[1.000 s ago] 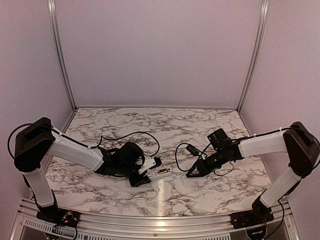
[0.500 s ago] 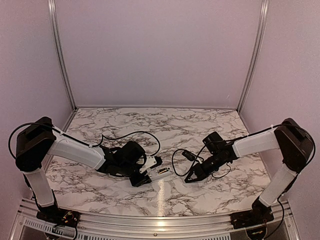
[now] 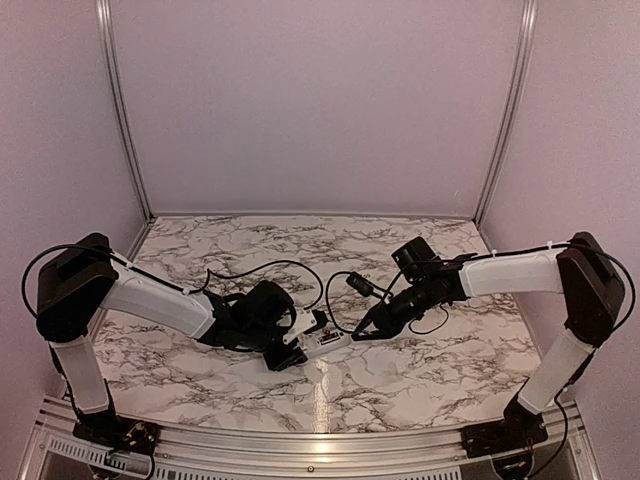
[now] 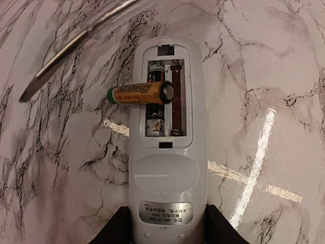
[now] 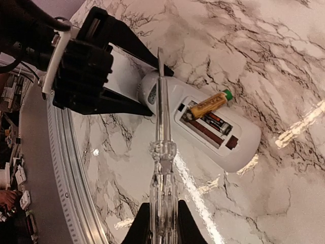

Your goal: Unload the batteries from the remote control

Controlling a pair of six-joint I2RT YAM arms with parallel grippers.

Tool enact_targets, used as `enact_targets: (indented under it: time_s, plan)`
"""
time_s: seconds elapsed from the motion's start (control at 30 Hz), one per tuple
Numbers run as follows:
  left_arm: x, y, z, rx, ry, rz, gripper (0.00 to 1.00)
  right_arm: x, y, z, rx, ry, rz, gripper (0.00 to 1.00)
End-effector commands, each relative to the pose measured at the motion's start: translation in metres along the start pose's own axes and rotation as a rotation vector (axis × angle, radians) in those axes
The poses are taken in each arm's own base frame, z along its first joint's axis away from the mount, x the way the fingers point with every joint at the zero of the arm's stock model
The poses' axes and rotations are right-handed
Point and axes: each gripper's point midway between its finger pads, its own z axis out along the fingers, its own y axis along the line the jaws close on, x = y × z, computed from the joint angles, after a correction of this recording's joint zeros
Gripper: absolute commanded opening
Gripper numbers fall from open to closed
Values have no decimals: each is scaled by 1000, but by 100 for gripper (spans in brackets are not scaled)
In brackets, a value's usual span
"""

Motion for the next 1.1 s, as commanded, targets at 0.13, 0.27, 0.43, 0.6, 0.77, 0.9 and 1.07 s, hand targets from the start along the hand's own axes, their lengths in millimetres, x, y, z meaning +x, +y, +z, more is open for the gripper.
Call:
enact_targets:
  time_s: [0.13, 0.27, 0.43, 0.6, 0.77, 0.9, 1.07]
  plan:
    - [10, 10, 11, -55, 26, 9, 46, -11, 18, 5, -1, 32, -101, 0]
    - [12, 10, 9, -56, 24, 7, 46, -12, 14, 3, 32, 25, -83, 0]
    - [14, 10, 5, -58, 18, 8, 46, -19, 9, -1, 73, 3, -64, 0]
    - [9, 10, -4, -63, -13, 1, 54, -20, 2, -5, 117, -3, -52, 0]
    - [-2, 13, -21, -86, -80, -16, 74, -25, 5, -13, 138, -25, -39, 0]
    - [-11, 19, -35, -120, -135, -35, 93, -29, 9, -20, 152, -36, -42, 0]
    - [-33, 34, -65, -205, -223, -59, 99, -36, 17, -35, 179, -67, -56, 0]
